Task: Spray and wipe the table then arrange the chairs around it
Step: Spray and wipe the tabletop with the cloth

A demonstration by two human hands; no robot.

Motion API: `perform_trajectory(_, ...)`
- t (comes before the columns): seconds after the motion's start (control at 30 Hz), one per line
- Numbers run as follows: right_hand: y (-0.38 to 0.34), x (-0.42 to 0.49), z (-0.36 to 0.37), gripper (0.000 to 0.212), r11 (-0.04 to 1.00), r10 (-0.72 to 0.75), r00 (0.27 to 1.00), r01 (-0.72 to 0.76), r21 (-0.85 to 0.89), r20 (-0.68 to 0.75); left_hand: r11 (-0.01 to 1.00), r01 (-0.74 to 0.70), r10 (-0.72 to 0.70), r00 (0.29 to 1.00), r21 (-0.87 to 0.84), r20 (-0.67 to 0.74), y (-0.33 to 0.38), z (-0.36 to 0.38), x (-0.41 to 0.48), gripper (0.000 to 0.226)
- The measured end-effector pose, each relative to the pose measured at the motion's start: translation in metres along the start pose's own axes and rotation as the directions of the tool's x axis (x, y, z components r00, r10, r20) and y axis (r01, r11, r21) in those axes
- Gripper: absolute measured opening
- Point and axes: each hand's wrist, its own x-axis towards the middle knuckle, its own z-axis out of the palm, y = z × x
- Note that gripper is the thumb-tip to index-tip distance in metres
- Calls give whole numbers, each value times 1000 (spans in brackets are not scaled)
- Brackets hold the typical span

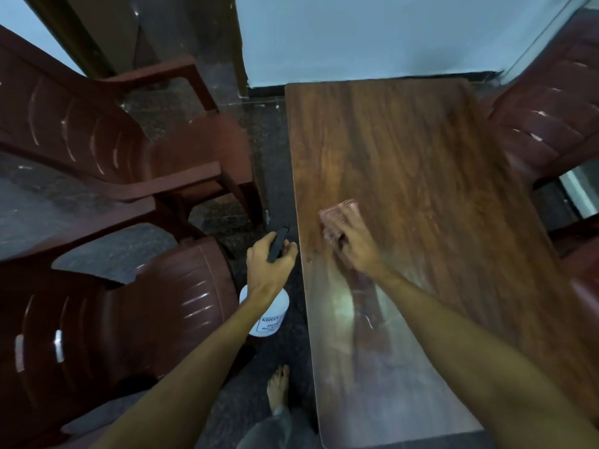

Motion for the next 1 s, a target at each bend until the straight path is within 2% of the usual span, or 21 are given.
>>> perform_trajectory(0.03,1,-4,-6,67,986,158,985,-154,59,-66,1000,1,-1,1000,-12,9,0,2,-4,22)
perform_trajectory(0.07,-1,-14,-8,65,968,240,963,-229,99,-119,1000,-3,3,1000,-14,11,3,5,-10,21)
perform_trajectory(0.1,-10,-29,-6,61,973,214,968,-201,112,-129,1000,-15,15,1000,-12,11,6,7,-15,22)
perform_trajectory(0.17,-25,-76,1,57,994,-56,998,55,96,7,999,-39,39,999,0,26,11,13,-28,23)
perform_trajectory(0.2,-21,-94,3,54,984,-165,983,159,77,78,999,-46,46,998,2,37,13,17,-33,24)
perform_trajectory(0.23,-8,-105,-3,51,980,-190,978,185,69,88,998,-54,54,997,9,49,18,22,-40,24)
perform_trajectory(0.27,11,-110,-12,49,991,-124,992,123,55,20,998,-61,60,997,18,58,24,27,-47,24)
perform_trajectory(0.3,34,-113,-24,48,998,30,998,-26,58,-63,997,-72,70,996,29,61,30,32,-54,25)
perform_trajectory(0.37,77,-125,-54,62,931,362,912,-342,127,-192,994,-99,96,994,48,56,40,45,-70,24)
perform_trajectory(0.4,91,-137,-63,69,895,444,868,-417,159,-221,992,-111,109,993,59,49,45,52,-79,23)
perform_trajectory(0.47,94,-168,-69,72,923,383,902,-361,135,-201,989,-122,118,992,84,52,56,69,-99,22)
perform_trajectory(0.53,92,-203,-66,65,984,168,982,-161,78,-90,989,-120,116,992,83,49,67,89,-116,21)
perform_trajectory(0.57,97,-216,-68,61,992,112,992,-108,67,-57,989,-124,120,991,85,52,72,99,-122,21)
perform_trajectory(0.6,107,-224,-74,59,991,115,991,-111,69,-68,988,-129,124,991,89,56,78,109,-131,21)
perform_trajectory(0.63,119,-228,-82,60,975,202,973,-190,111,-107,987,-132,127,990,88,61,82,118,-137,21)
perform_trajectory(0.7,139,-232,-97,68,890,446,875,-412,195,-188,990,-118,112,991,80,79,86,132,-150,19)
perform_trajectory(0.73,143,-235,-100,69,872,485,855,-454,183,-185,992,-104,98,992,77,84,86,136,-158,19)
perform_trajectory(0.77,143,-237,-100,69,889,455,877,-437,139,-154,993,-91,85,993,72,85,85,141,-165,20)
perform_trajectory(0.83,142,-241,-92,73,962,274,958,-271,38,-84,996,-52,46,996,72,80,80,144,-178,20)
perform_trajectory(0.87,142,-242,-90,74,973,230,971,-229,32,-58,996,-26,21,997,80,72,76,144,-183,20)
perform_trajectory(1.0,119,-228,-81,65,896,435,890,-412,164,-139,994,41,-42,999,100,4,56,131,-200,35)
